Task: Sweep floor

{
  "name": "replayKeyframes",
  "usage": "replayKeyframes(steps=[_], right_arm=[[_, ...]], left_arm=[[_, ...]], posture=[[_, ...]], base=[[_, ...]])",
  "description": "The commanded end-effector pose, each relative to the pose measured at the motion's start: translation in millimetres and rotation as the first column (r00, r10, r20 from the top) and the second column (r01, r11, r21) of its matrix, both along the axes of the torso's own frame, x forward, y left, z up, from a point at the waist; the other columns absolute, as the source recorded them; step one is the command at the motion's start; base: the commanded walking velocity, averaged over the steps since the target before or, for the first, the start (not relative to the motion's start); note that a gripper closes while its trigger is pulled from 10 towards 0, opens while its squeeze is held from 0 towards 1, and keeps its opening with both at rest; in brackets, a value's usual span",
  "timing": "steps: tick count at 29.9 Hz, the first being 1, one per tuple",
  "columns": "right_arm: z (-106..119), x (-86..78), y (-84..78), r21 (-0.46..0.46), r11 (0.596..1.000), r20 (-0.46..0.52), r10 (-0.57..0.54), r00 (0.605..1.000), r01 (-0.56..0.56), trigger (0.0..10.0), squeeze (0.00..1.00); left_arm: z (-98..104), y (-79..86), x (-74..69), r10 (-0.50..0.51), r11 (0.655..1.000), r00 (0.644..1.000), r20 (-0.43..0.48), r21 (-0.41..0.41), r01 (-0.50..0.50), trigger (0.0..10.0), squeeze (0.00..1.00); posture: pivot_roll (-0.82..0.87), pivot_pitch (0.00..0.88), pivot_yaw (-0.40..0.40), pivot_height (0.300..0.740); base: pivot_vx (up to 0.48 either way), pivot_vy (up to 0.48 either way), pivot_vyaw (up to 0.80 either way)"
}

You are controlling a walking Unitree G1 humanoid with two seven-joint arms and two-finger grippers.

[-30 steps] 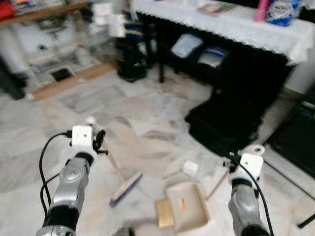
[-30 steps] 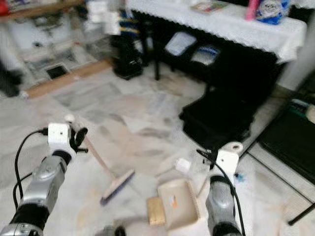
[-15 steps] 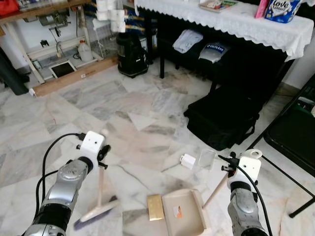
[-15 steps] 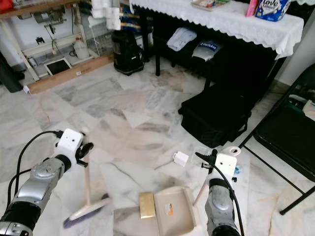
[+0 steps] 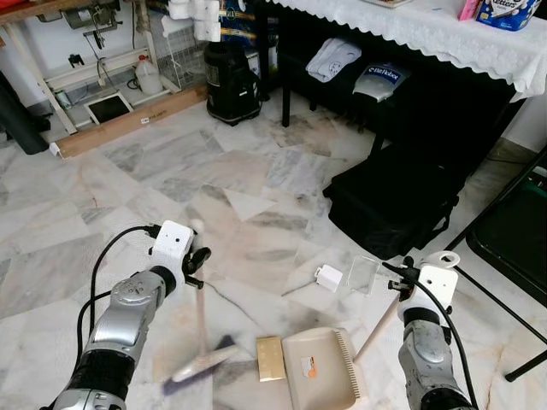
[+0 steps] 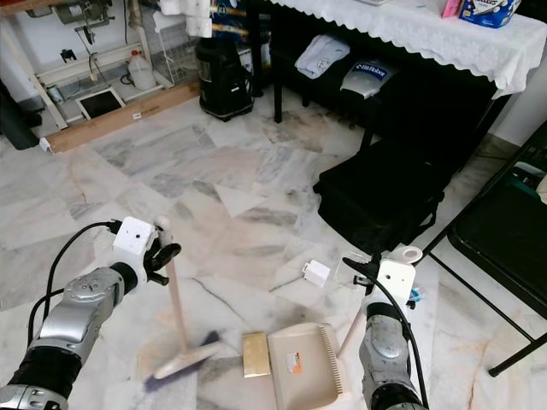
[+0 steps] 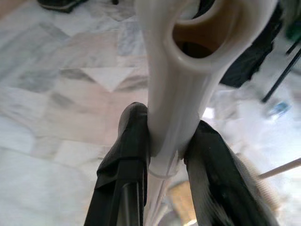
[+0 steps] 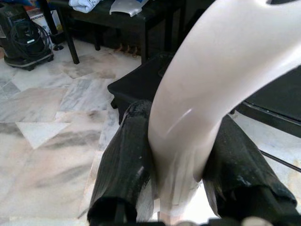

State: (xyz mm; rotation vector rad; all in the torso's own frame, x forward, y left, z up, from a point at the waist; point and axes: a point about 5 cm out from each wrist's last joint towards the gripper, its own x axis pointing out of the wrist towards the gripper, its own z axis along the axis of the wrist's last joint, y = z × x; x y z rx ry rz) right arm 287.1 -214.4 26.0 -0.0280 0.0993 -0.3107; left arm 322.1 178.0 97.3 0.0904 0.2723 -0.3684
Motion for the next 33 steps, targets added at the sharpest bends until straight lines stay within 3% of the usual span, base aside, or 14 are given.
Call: replayKeyframes(steps=[1,3,8,14,19,26,33], right_arm=[[-15,-10.2,-2.0,0.014,1.0,-0.087,-0.01,0.996,0.012,10.0,0.0],[-16,-11.2,-3.5,0.014,1.0,-0.098,-0.013,0.995,0.015,10.0,0.0],[-19,-12.6,-7.8,-0.018,0.999,-0.141,-0.034,0.989,0.032,10.0,0.0],[-18,-10.9,-9.8,-0.014,0.999,-0.136,-0.053,0.989,0.052,10.0,0.0],[-15,-8.4,-7.8,-0.013,0.999,-0.116,-0.042,0.992,0.041,10.0,0.0],[-14,-8.7,-8.6,0.0,0.999,-0.11,-0.034,0.993,0.034,10.0,0.0],[-12,-6.7,-7.7,0.046,0.999,-0.076,-0.014,0.997,0.017,10.0,0.0]], left_arm=[[3,-2.3,-0.9,-0.008,0.997,1.0,-0.006,-0.072,0.008,10.0,0.0],[7,-8.1,0.3,-0.01,0.989,1.0,-0.008,-0.147,0.009,10.0,0.0],[13,-19.5,-1.2,-0.051,0.97,0.999,-0.014,-0.238,0.046,10.0,0.0],[19,-29.3,-5.2,-0.113,0.949,0.994,-0.002,-0.298,0.107,10.0,0.0],[22,-28.9,-4.9,-0.107,0.948,0.994,0.019,-0.299,0.108,10.0,0.0],[42,-1.4,4.7,0.06,0.965,0.989,0.135,-0.262,-0.023,10.0,0.0],[49,22.4,7.6,0.271,0.953,0.93,0.25,-0.208,-0.221,10.0,0.0]], posture=[[0.02,0.107,0.024,0.74],[0.02,0.109,0.025,0.74],[0.02,0.111,0.022,0.74],[0.02,0.109,0.02,0.74],[0.02,0.106,0.018,0.74],[0.02,0.099,0.014,0.74],[0.01,0.083,0.008,0.74]], base=[[0.0,0.0,0.0],[0.0,0.0,0.0],[0.0,0.0,0.0],[0.0,0.0,0.0],[0.0,0.0,0.0],[0.0,0.0,0.0],[0.0,0.0,0.0]])
